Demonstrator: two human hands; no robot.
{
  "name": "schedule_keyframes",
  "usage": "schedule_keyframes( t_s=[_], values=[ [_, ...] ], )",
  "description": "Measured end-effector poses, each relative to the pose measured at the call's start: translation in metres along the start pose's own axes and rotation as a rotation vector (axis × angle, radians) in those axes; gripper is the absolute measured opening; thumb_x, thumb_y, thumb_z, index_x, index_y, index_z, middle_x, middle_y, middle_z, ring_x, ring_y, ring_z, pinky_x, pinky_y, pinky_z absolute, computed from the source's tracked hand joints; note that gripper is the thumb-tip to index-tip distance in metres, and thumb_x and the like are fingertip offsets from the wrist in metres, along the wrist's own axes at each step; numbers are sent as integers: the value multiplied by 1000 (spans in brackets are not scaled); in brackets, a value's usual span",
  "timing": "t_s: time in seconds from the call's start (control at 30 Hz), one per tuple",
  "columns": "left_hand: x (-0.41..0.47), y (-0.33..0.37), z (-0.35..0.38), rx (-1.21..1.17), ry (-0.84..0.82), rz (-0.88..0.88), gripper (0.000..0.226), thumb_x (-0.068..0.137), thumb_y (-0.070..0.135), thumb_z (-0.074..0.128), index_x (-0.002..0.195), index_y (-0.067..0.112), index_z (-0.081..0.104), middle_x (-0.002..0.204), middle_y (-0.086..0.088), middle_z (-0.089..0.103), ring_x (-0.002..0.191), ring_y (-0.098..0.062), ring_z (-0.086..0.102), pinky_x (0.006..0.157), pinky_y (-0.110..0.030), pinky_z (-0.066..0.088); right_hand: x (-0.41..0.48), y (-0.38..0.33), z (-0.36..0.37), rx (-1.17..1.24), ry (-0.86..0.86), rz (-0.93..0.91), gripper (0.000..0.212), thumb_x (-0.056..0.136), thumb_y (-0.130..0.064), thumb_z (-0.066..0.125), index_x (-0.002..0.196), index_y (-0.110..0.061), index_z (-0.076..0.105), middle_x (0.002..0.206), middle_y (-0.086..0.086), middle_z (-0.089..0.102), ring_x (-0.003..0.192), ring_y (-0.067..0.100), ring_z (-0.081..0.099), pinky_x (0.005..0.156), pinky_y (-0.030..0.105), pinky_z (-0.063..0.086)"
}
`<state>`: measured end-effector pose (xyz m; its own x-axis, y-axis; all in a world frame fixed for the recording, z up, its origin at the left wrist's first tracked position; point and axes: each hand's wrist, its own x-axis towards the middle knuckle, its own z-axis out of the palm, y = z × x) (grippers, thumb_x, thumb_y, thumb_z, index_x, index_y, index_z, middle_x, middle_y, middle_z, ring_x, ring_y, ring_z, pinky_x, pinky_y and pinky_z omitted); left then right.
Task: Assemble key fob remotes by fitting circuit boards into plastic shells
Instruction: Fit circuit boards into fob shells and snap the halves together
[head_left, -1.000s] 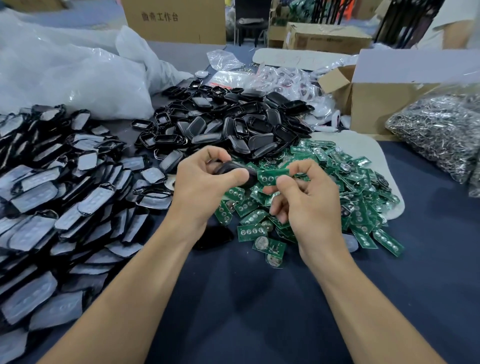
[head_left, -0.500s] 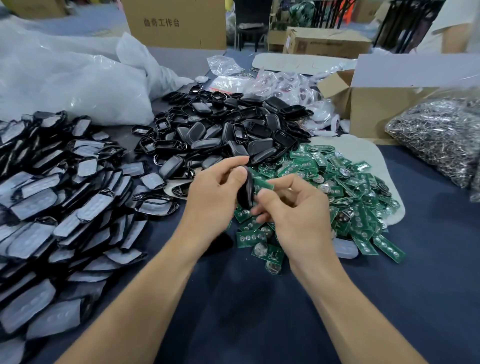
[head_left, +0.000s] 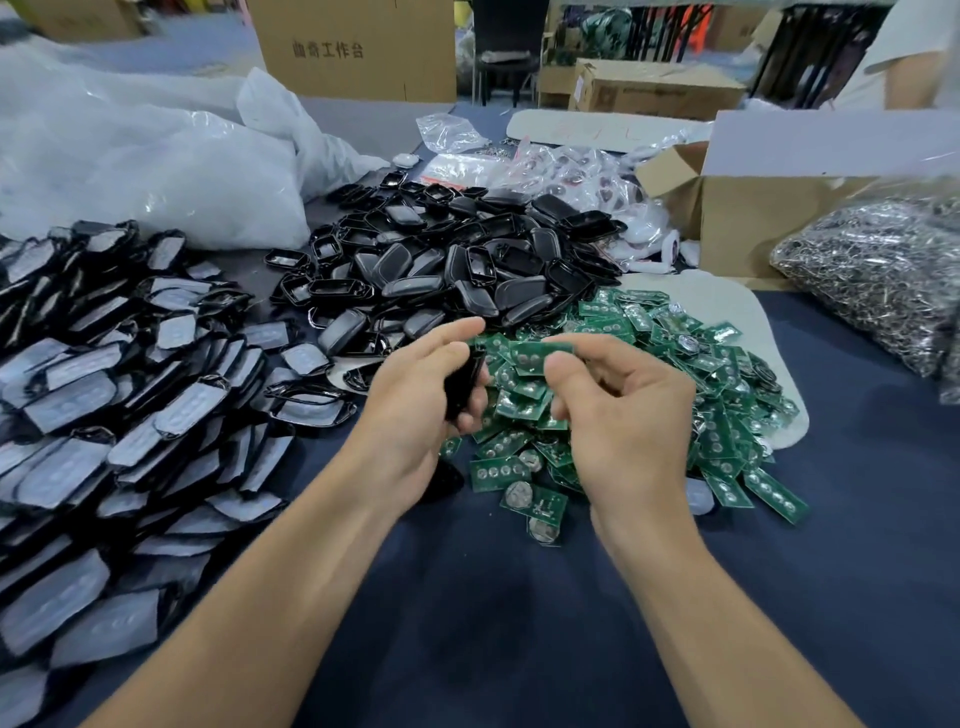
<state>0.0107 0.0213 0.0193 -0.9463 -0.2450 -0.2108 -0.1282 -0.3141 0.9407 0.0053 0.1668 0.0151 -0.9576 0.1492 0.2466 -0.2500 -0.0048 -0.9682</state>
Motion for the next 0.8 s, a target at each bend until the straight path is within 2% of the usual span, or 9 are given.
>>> schedule_keyframes(
  t_s=[0.13,0.23,0.3,0.37,0.43,0.5,0.63,0.73,0.8],
  values=[
    [-1,1,0,-23,-109,-90,20,105,21,50,114,18,67,83,-3,68,59,-10,60,45,-21,45,-4,-5,3,165,-108,86,22,88,-5,70,82,-23,82,67,7,72,56,13,64,55,23,51],
    [1,0,0,-62,-192,-118,37,102,25,42,130,11,63,99,-8,65,75,-15,61,56,-26,47,-4,-6,3,257,-153,200,25,94,-2,65,80,-17,79,64,7,69,54,14,61,50,21,47],
    [3,2,-2,-115,-238,-119,44,101,20,35,134,2,59,105,-11,67,80,-18,63,66,-30,45,-1,-4,0,223,-142,230,27,93,6,61,94,-18,73,59,3,64,51,13,58,47,21,44],
    [4,1,-1,-144,-275,-126,39,101,15,33,125,-1,60,100,-14,71,78,-18,67,72,-33,45,1,-3,-2,194,-139,236,24,93,7,63,104,-14,64,59,1,66,52,14,60,48,22,46],
    [5,-1,-1,-160,-271,-139,32,103,8,33,116,-2,61,98,-15,71,79,-19,71,71,-31,52,2,-3,-3,230,-119,253,16,91,7,68,95,-7,62,61,7,70,51,16,63,47,22,48],
    [6,-4,-2,-165,-265,-149,33,102,0,33,115,-2,63,103,-17,71,83,-20,72,69,-29,57,3,-2,-5,256,-95,273,16,88,8,72,85,-6,64,64,13,72,49,17,62,46,21,47],
    [8,-5,-4,-127,-248,-153,34,103,-8,40,121,0,68,110,-18,76,93,-23,76,72,-31,62,7,0,-8,220,-75,240,22,85,9,74,77,-10,75,61,6,69,51,15,59,49,22,48],
    [7,-5,-3,-79,-198,-103,32,100,-8,50,108,6,77,115,-19,75,93,-22,77,69,-31,62,10,0,-10,238,-74,233,26,89,11,69,81,-12,78,64,2,69,56,11,61,54,20,50],
    [6,-5,-3,-63,-186,-70,36,97,-11,54,96,12,82,110,-16,77,88,-19,77,69,-31,63,12,-1,-12,256,-62,256,22,91,9,68,86,-10,77,65,1,68,55,10,60,53,19,49]
  ],
)
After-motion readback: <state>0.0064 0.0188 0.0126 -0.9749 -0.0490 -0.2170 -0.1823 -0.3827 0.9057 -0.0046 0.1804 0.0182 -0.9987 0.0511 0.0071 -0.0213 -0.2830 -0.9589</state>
